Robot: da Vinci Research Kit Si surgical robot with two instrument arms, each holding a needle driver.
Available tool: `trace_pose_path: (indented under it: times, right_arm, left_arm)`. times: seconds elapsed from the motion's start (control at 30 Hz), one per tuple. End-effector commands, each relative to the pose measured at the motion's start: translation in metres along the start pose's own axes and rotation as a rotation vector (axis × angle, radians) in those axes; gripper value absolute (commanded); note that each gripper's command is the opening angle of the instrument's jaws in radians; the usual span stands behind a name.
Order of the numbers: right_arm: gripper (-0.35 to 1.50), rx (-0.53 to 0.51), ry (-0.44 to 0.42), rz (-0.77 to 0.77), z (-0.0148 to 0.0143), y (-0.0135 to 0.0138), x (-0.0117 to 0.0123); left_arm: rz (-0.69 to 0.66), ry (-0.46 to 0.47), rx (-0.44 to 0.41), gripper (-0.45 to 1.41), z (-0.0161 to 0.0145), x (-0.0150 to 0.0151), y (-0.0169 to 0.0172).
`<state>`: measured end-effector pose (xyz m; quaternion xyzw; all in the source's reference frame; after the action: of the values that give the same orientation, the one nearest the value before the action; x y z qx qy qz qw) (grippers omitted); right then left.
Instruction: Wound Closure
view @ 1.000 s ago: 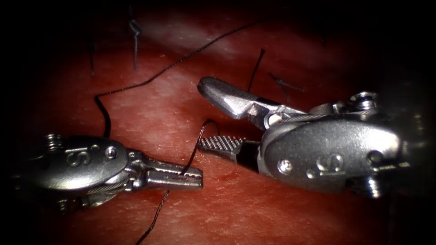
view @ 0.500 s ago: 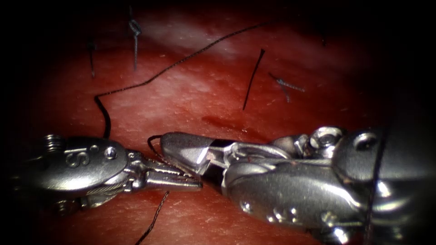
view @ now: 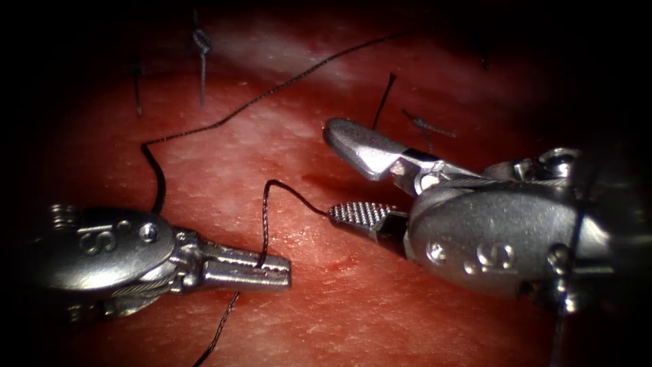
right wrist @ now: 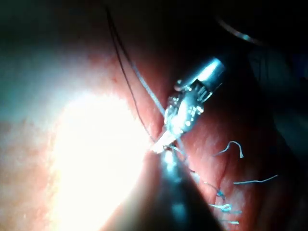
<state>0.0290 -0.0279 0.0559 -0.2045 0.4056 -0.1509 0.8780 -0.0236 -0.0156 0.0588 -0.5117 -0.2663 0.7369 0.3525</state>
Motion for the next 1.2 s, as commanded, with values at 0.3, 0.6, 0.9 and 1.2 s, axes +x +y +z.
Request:
trace_pose_path:
  times: [0.3,0.6,0.9,1.2]
  right_arm:
    - [1.46,-0.039,-0.016,0.087,0.0024,-0.0005,0.0024]
    - [1.4,0.021,0.007,0.142,0.0016,-0.0008,0.0026]
    - [1.33,0.039,-0.003,0.163,0.0035,-0.0019,0.0032]
    - [0.61,0.033,0.088,0.032,0.0043,-0.0032,0.0021]
  left_arm:
    - [0.014,-0.033,0.006,-0.45,0.0008,-0.0004,0.0004]
    - [0.058,-0.06,0.013,-0.45,0.0004,-0.0006,0.0004]
    - [0.082,-0.078,0.019,-0.45,0.0006,-0.0006,0.0006]
    - [0.088,-0.092,0.022,-0.45,0.0006,-0.0007,0.0011]
